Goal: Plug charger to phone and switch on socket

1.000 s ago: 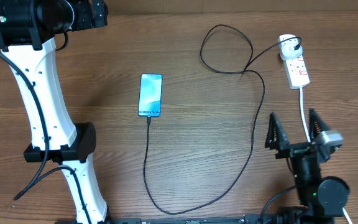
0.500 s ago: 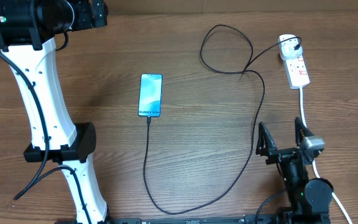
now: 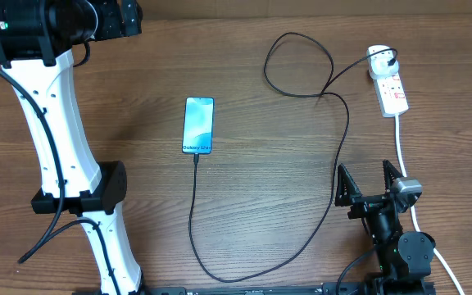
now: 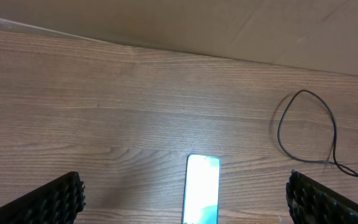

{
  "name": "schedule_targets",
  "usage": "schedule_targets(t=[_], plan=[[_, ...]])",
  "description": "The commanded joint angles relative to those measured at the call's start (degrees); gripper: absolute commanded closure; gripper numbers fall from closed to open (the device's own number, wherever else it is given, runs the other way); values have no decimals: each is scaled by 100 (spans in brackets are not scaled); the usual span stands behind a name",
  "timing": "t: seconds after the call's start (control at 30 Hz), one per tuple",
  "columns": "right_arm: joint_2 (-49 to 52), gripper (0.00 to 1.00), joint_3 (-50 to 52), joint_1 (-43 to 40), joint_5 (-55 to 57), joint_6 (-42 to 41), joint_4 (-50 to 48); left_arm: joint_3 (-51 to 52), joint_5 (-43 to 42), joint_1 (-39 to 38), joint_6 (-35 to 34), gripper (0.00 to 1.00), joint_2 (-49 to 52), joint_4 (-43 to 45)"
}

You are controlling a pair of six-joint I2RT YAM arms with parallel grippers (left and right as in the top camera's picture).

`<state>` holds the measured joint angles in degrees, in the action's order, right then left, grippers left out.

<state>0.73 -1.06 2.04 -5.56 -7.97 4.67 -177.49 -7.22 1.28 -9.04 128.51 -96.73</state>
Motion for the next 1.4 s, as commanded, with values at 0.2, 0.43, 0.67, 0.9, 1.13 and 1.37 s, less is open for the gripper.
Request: schedule_targets(t=[0.2,0.43,0.67,0.9,1.13,1.37], plan=[[-57,0,61,48,35,-57,-31,-33,37,20,24,1,-35,-7],[-57,0,61,48,35,-57,-28,-33,37,20,24,0,-35,-7],[-57,0,61,48,35,-57,-31,129,505,-24,48,0,-94,-7],[-57,0,61,48,35,-57,-28,2426,870,-24,90,1,-1412,358],[-57,0,61,48,35,-57,-28,5735,603,-24,94,0,-3449,2529],[-57,0,61,48,35,-57,-28,8905,26,-22,428,0,-5464,5038]])
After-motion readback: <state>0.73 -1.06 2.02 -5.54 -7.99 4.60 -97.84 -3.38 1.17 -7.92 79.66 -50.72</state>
